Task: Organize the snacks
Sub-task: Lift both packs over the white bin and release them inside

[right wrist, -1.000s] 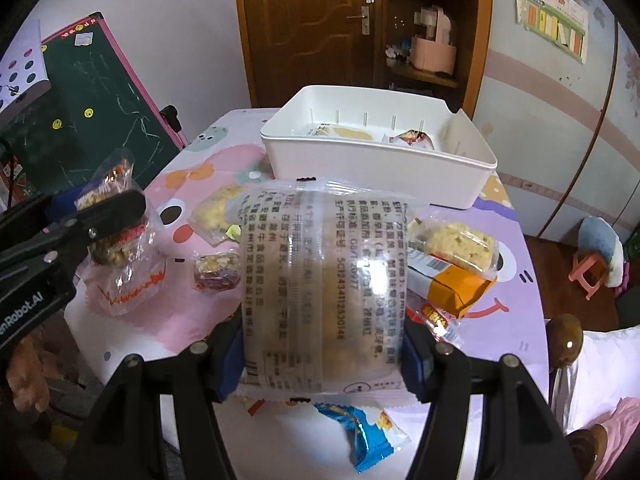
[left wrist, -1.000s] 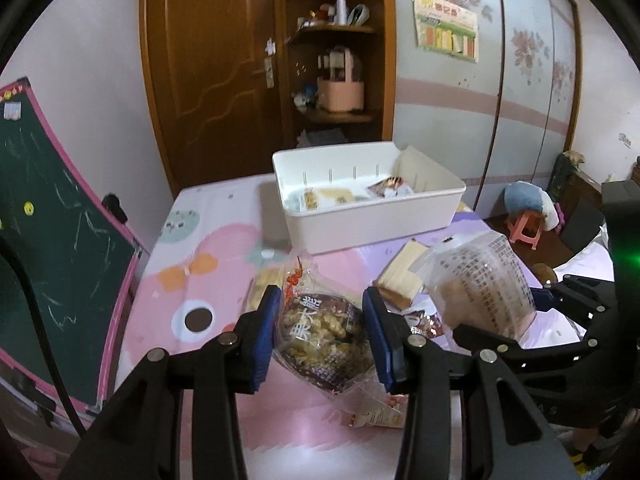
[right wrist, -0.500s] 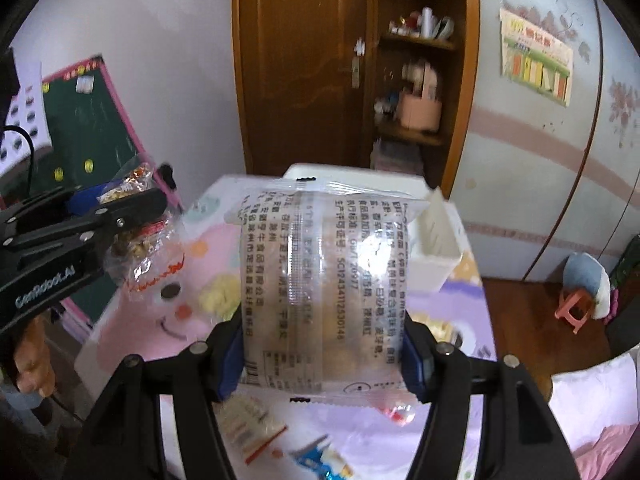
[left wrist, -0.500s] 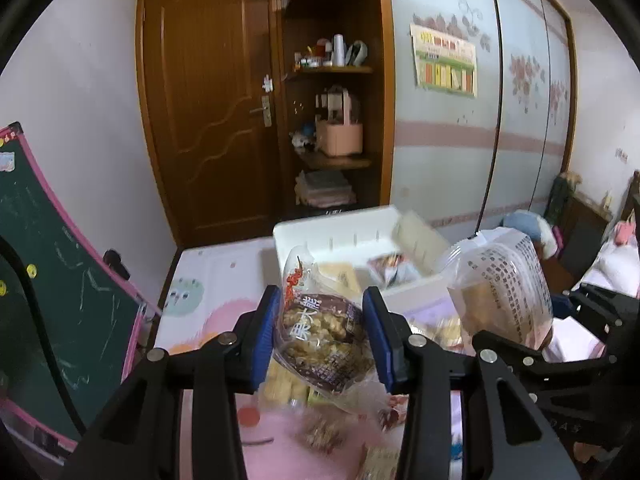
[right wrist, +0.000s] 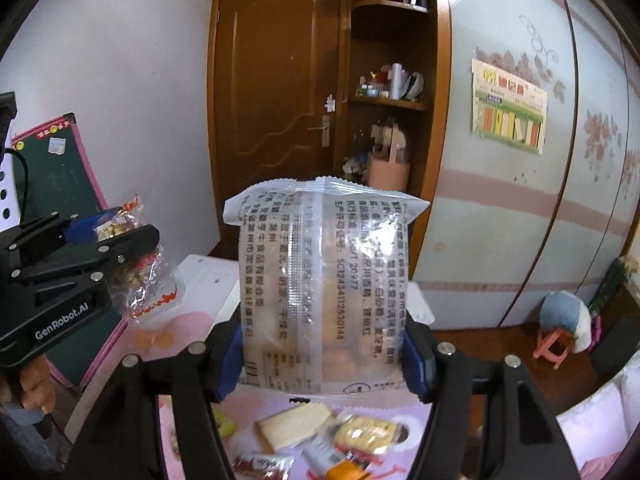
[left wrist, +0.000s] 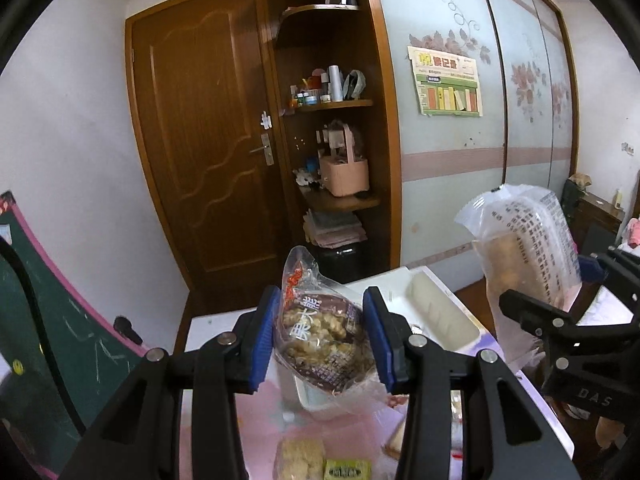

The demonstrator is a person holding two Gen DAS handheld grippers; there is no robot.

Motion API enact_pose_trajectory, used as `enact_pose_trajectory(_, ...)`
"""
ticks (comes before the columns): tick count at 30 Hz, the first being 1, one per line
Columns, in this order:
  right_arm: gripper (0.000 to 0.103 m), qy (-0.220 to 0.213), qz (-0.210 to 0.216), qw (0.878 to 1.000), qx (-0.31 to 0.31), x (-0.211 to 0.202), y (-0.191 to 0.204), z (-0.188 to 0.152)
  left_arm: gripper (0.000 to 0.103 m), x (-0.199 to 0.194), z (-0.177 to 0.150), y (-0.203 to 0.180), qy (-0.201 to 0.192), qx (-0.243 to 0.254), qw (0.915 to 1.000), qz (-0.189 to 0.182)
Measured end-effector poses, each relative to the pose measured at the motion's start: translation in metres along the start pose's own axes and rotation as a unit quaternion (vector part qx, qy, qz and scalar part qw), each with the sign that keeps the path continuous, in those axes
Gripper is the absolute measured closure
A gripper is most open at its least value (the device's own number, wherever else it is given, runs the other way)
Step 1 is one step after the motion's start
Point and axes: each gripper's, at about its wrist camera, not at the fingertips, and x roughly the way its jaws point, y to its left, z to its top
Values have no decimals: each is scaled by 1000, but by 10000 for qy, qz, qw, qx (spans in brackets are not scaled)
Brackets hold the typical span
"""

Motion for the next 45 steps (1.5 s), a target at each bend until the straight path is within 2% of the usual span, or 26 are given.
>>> enact_pose_trajectory(5, 38, -104, -284, 9994, -162, 26, -9, 29, 62, 38, 30, -4, 42, 20, 9999, 137)
enact_pose_trajectory(9, 38, 101, -302, 9995, 3, 63, -23, 40, 62, 86, 37, -4, 381, -129, 9991, 96)
enact_pose_trajectory(13, 38, 531, -211, 9981, 241, 112, -34, 34, 62, 139, 22, 0, 806, -231, 9964, 120)
enact_pose_trajectory(19, 38, 1317, -139, 9907, 303, 180, -30, 2, 62, 213, -11, 9, 1543, -609, 9861, -82)
enact_pose_trajectory(25, 36, 1880, -82, 9814, 370, 231, -21, -22, 61, 249, -38, 5, 1929, -647, 9789, -189)
enact_pose_trajectory(27, 34, 1991, 0, 9791, 422, 245, -20, -23, 59, 260, -41, 0, 2047, -618, 9765, -287)
enact_pose_trajectory(29, 29, 2103, 149, 9752, 670, 259, -24, -22, 47, 269, -42, -3, 2175, -594, 9740, -217)
enact_pose_trajectory(31, 29, 2078, -38, 9744, 864, 264, -29, -19, 15, 273, -42, 2, 2269, -722, 9712, -83)
enact_pose_trajectory(32, 29, 1999, -105, 9758, 878, 262, -31, -16, 11, 272, -42, 6, 2242, -856, 9708, -39)
enact_pose_trajectory(36, 22, 1671, -136, 9825, 817, 239, -32, -3, 11, 256, -39, 21, 2065, -998, 9733, 124)
enact_pose_trajectory(39, 22, 1523, -89, 9856, 733, 215, -32, 4, 11, 240, -31, 30, 1875, -927, 9772, 359)
enact_pose_trajectory(45, 22, 1385, 21, 9885, 615, 179, -35, 13, 11, 190, -15, 37, 1534, -808, 9842, 366)
